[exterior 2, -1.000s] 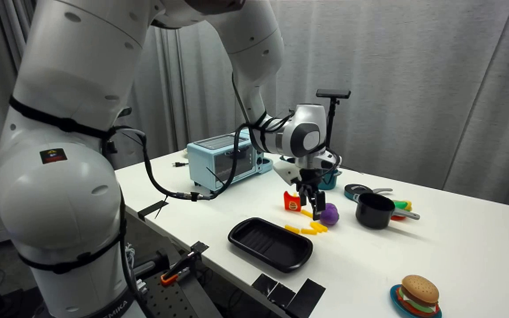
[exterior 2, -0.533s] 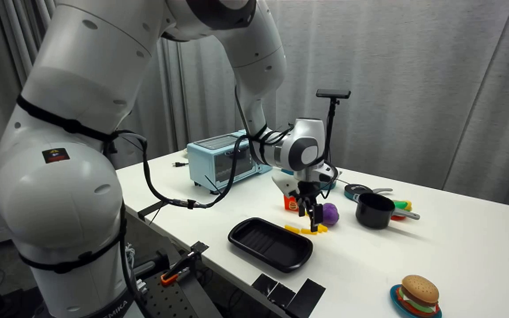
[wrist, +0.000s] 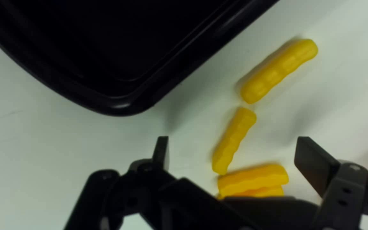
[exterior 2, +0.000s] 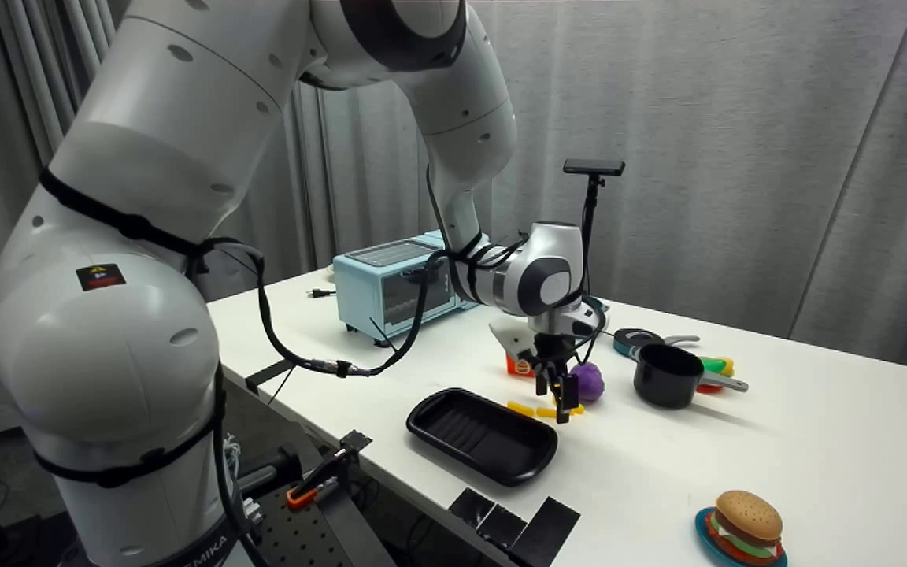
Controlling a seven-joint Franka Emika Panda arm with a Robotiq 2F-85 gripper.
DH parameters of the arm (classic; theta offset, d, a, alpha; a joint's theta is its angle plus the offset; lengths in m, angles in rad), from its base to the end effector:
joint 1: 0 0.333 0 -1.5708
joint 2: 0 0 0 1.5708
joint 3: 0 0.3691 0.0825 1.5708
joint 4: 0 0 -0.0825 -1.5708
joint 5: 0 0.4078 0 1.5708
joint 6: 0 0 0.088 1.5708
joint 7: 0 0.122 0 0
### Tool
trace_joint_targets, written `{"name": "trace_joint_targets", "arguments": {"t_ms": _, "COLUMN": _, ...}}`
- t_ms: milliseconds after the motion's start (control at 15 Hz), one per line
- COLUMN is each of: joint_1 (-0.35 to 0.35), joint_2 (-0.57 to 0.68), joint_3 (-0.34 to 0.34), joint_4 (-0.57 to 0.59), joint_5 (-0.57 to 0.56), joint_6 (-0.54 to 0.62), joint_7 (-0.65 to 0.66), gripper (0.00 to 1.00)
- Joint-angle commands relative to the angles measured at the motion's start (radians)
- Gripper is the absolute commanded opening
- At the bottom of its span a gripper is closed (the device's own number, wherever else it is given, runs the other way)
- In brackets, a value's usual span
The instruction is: Pick up one of the yellow objects and put it in the orange container.
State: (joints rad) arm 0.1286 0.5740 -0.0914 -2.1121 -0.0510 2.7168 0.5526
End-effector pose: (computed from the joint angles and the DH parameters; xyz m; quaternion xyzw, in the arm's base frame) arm 0.6148 0.0243 0.1503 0.9736 -0.2248 0.0256 0.0294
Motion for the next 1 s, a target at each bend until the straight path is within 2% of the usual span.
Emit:
{"name": "trace_joint_targets", "arguments": {"t_ms": 0, "joint_1": 0.034, "joint_2": 0.041, "joint_3": -0.035, "joint_4": 0.033, "joint_5": 0.020, "joint_6": 0.022, "joint_7": -0.004, "gripper": 1.00}}
{"name": "trace_joint_targets", "arguments": {"t_ms": 133, "joint_1": 0.040, "joint_2": 0.053, "joint_3": -0.041, "joint_4": 0.041, "joint_5": 0.019, "joint_6": 0.023, "joint_7": -0.002, "gripper": 1.00}}
{"name": "trace_joint_targets", "arguments": {"t_ms": 200, "joint_1": 0.042, "joint_2": 0.056, "joint_3": -0.042, "joint_4": 0.043, "joint_5": 0.020, "joint_6": 0.023, "joint_7": -0.003, "gripper": 0.75}}
{"name": "trace_joint_targets", "arguments": {"t_ms": 333, "joint_1": 0.048, "joint_2": 0.061, "joint_3": -0.044, "joint_4": 0.047, "joint_5": 0.021, "joint_6": 0.023, "joint_7": -0.002, "gripper": 0.66}}
{"name": "trace_joint_targets", "arguments": {"t_ms": 533, "joint_1": 0.057, "joint_2": 0.059, "joint_3": -0.042, "joint_4": 0.053, "joint_5": 0.023, "joint_6": 0.025, "joint_7": -0.001, "gripper": 0.40}}
{"name": "trace_joint_targets", "arguments": {"t_ms": 867, "joint_1": 0.066, "joint_2": 0.048, "joint_3": -0.047, "joint_4": 0.051, "joint_5": 0.022, "joint_6": 0.027, "joint_7": 0.001, "gripper": 0.04}}
{"name": "trace_joint_targets", "arguments": {"t_ms": 933, "joint_1": 0.068, "joint_2": 0.040, "joint_3": -0.047, "joint_4": 0.047, "joint_5": 0.022, "joint_6": 0.028, "joint_7": 0.002, "gripper": 0.00}}
